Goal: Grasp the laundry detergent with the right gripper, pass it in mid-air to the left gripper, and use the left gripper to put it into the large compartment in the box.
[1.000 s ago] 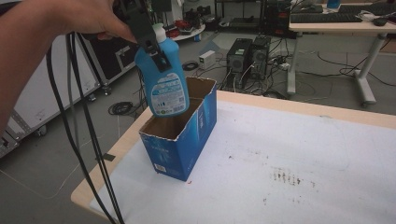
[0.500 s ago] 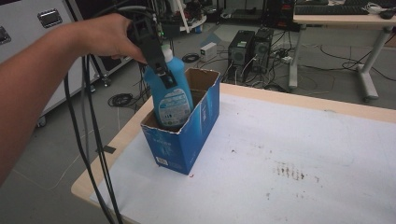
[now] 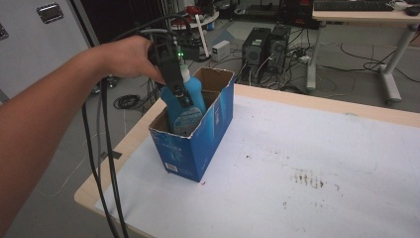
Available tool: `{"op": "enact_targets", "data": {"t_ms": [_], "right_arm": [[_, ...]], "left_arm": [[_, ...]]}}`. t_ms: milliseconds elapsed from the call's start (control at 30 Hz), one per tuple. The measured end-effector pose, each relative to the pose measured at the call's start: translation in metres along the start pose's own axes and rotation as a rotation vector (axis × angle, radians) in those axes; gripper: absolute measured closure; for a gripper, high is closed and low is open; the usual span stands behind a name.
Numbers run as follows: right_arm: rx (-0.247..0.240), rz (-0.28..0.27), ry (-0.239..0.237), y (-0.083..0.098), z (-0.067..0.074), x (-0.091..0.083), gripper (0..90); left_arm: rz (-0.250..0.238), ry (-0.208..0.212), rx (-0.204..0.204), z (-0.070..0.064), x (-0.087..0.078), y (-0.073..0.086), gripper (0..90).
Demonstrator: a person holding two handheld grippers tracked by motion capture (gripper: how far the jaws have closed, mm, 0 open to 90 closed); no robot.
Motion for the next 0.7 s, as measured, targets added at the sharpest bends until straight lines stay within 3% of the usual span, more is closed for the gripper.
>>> {"op": "enact_targets", "data": {"t_ms": [700], "right_arm": [[0.010,-0.002,-0.003,0.005,-0.002,0.007,1.3]], "left_arm": [[0.072,0.042,-0.014,-0.001,0.057,0.008,37.9]]}}
Point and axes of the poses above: each handheld gripper's, and its own axes: x roughly forward along the jaws, y roughly out of its underside, z roughly to its left, the point moved 8 cm from there along x, roughly forward along the jaws, and after that the axes turned 15 degrees about x, right-handed, at the moved point
